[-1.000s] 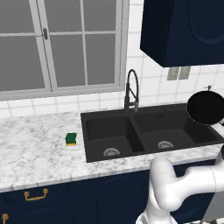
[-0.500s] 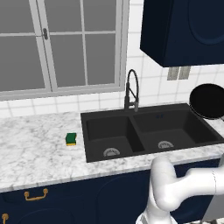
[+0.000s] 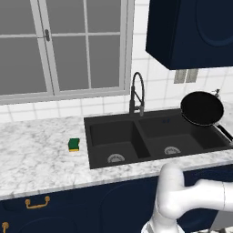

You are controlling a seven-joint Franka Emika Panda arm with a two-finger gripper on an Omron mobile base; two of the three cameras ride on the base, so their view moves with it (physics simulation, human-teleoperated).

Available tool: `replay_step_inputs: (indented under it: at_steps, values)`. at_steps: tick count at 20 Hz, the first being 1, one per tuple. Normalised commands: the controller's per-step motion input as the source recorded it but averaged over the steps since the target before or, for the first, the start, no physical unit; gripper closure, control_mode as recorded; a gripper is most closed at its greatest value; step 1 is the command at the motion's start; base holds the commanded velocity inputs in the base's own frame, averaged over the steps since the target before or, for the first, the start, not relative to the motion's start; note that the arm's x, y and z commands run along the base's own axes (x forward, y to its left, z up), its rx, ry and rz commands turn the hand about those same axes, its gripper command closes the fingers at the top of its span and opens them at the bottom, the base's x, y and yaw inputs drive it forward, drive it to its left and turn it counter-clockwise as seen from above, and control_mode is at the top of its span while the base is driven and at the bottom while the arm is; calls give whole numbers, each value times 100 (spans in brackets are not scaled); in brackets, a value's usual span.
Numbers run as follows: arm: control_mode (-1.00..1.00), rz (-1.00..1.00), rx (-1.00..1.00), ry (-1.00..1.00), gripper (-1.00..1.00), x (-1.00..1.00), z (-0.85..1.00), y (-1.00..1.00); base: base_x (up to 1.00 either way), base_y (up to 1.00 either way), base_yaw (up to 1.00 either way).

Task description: Pick the pan and sponge and place them into the sink. Then turn on the water.

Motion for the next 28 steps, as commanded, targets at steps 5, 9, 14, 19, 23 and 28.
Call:
replay_step_inputs:
  at_steps: [5,9,14,19,23,28]
  values:
    - [-100,-2,-15,24,100,16,0,50,0,0,0]
    - [-100,0,-7,24,100,16,2,14,0,0,0]
    - [-100,0,-1,19,100,23,10,0,0,0,0]
    - [-100,15,0,26,100,17,15,0,0,0,0]
    - [-100,18,0,9,100,16,2,0,0,0,0]
    - [-100,13,0,7,100,25,0,15,0,0,0]
